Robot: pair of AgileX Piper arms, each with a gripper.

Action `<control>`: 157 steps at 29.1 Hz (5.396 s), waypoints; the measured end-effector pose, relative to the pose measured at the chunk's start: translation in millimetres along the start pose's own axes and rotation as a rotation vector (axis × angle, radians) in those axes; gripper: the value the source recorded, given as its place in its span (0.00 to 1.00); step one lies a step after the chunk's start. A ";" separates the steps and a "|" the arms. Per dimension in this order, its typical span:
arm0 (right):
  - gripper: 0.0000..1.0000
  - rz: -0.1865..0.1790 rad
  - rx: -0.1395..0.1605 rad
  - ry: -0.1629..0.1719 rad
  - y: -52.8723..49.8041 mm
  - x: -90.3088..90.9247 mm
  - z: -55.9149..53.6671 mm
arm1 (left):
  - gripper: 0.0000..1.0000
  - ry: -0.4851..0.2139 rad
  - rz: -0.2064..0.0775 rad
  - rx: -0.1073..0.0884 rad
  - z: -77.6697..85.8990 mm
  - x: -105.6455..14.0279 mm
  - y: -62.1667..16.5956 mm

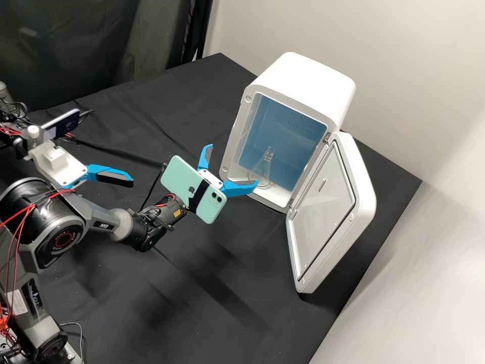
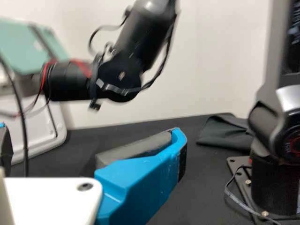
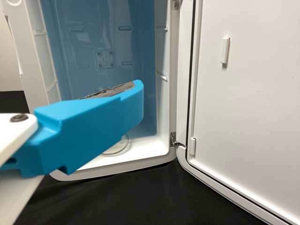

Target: Take the flask out of the incubator

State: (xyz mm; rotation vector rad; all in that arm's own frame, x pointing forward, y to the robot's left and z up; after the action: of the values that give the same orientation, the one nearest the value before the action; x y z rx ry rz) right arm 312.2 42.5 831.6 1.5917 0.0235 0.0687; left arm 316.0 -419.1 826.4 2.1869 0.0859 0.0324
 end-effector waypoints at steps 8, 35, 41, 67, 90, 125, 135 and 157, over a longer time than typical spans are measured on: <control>1.00 0.000 0.000 0.000 0.0 0.0 0.0 | 1.00 0.085 -0.054 -0.038 -31.6 3.5 -17.3; 1.00 0.000 0.000 0.000 0.0 0.0 0.0 | 1.00 0.232 -0.041 -0.012 -120.0 -16.4 -1.5; 1.00 0.000 0.000 0.000 0.0 0.0 0.0 | 1.00 0.287 -0.034 -0.013 -138.0 -23.9 0.6; 1.00 0.000 0.000 0.000 0.0 0.0 0.0 | 1.00 0.334 -0.030 -0.007 -161.7 -32.1 6.0; 1.00 0.000 0.000 0.000 0.0 0.0 0.0 | 1.00 0.324 -0.014 -0.020 -155.4 -32.3 15.1; 1.00 0.000 0.000 0.000 0.0 0.0 0.0 | 1.00 0.315 -0.090 -0.030 -148.3 -23.8 1.6; 1.00 0.000 0.000 0.000 0.0 0.0 0.0 | 1.00 0.358 -0.094 0.005 -161.4 -31.1 2.1; 1.00 0.001 0.000 0.001 0.1 0.0 -0.1 | 1.00 0.390 -0.069 0.010 -171.8 -34.8 9.3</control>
State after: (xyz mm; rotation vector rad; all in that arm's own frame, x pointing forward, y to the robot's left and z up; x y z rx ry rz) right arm 312.2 42.7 831.8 1.5917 0.0235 0.0708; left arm 272.2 -287.3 933.7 2.1600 0.3819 0.4194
